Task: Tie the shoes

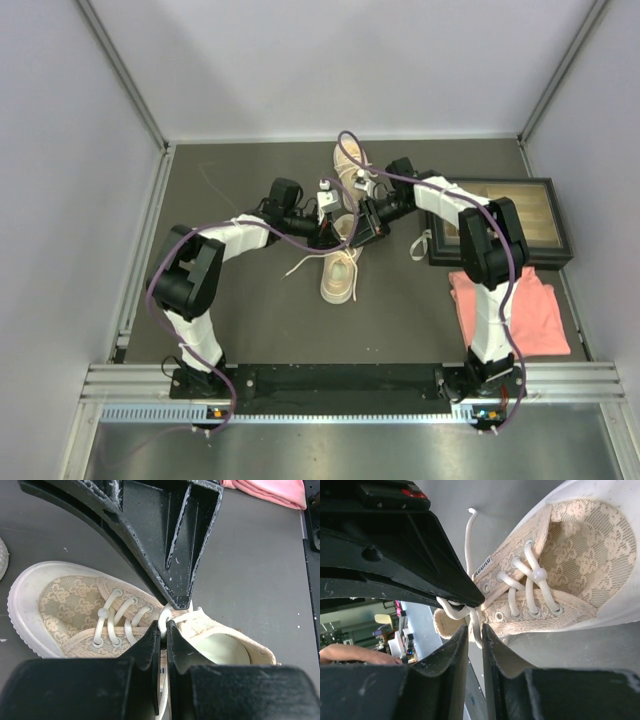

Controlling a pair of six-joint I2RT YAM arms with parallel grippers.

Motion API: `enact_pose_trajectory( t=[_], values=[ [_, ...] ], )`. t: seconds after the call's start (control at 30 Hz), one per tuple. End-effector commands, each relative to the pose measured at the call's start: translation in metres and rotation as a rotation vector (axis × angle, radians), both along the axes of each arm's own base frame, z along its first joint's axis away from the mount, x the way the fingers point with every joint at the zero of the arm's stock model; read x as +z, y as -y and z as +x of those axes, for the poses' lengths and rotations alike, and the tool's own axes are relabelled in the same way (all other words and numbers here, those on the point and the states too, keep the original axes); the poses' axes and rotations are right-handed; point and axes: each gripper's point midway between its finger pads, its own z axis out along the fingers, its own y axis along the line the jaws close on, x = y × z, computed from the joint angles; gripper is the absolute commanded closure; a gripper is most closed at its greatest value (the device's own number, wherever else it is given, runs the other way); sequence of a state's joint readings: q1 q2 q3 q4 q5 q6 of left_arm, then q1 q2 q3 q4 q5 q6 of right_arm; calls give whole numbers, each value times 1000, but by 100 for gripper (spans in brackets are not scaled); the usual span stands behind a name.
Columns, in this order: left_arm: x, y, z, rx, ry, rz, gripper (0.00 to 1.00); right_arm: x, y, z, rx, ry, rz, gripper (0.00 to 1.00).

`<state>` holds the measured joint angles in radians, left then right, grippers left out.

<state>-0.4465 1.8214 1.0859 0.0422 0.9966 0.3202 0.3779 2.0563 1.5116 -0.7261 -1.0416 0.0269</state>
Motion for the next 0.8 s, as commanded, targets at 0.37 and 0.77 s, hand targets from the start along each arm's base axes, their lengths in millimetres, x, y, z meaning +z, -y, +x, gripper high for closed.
enact_pose_trajectory(
  t=[0.37, 0.77],
  values=[
    [24, 1, 4, -5, 88, -39, 100, 9, 8, 14, -64, -55, 85, 74],
    [26, 2, 4, -3, 91, -45, 100, -12, 6, 15, -61, -33, 5, 86]
  ],
)
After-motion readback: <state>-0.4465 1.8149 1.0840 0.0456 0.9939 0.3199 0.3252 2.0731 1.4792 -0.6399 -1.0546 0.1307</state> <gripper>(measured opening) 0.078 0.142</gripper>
